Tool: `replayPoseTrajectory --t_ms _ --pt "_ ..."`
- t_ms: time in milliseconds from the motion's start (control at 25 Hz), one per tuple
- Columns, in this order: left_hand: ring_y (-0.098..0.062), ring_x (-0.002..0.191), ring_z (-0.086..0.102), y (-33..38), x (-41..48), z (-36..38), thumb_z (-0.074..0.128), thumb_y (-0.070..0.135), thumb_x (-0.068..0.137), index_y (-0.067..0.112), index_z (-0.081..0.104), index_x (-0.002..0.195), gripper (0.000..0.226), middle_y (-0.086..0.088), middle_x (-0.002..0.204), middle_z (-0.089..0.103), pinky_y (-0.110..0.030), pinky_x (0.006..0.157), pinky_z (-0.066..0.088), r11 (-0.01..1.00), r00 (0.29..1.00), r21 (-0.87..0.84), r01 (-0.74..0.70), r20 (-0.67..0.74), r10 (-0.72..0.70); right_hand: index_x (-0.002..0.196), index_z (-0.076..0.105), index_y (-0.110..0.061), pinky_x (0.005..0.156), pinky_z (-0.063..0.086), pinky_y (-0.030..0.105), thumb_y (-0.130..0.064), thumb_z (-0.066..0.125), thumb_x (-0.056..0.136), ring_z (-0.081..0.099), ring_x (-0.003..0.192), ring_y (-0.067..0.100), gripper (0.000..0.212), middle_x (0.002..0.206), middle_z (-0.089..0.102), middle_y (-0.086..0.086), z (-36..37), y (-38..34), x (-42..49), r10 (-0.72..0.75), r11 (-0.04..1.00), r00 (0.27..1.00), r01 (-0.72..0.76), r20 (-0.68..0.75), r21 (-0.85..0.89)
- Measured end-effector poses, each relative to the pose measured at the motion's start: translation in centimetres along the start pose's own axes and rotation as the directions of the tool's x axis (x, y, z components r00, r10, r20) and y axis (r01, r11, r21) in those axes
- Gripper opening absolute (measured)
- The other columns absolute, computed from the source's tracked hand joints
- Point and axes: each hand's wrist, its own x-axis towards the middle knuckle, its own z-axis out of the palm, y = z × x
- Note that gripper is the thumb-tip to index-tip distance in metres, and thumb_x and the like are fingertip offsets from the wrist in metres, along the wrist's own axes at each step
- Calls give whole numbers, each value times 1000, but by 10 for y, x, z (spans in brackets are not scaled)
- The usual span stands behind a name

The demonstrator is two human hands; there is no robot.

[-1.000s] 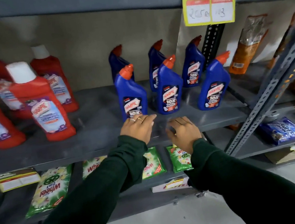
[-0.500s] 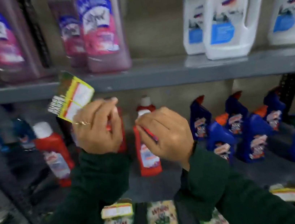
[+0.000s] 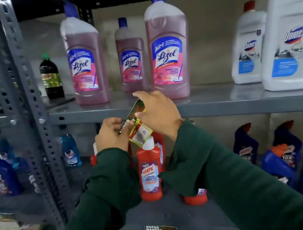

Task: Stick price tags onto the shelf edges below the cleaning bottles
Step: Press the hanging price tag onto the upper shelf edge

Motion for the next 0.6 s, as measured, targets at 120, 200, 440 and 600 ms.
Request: replayPoseTrajectory --t_ms 120,200,440,600 --pt "-17 75 61 5 2 -5 72 18 82 7 68 97 19 -4 83 66 -23 70 46 999 998 16 -28 57 27 117 61 -18 94 45 31 -6 66 79 50 110 21 40 106 63 10 -3 3 -4 42 978 997 -28 -63 206" --pt "-19 74 63 6 3 -8 72 14 82 7 70 97 16 -5 82 67 -26 74 51 999 996 -20 -46 78 48 107 67 -15 89 40 21 -2 66 79 50 105 19 30 94 63 7 -5 5 -8 67 955 995 -44 -70 294" --pt "12 49 58 5 6 -13 73 11 81 9 72 87 6 2 69 64 -6 58 49 992 990 -28 -120 73 121 116 62 -10 78 28 17 1 58 85 41 91 18 33 89 64 7 -10 11 -21 -44 977 998 54 -51 204" --pt "-1 63 59 17 3 -16 73 13 81 11 73 92 11 1 76 66 -12 68 48 970 967 23 -243 90 240 104 69 -9 76 33 25 -10 63 87 47 86 23 18 87 66 11 -12 14 -23 -93 986 990 106 -109 129"
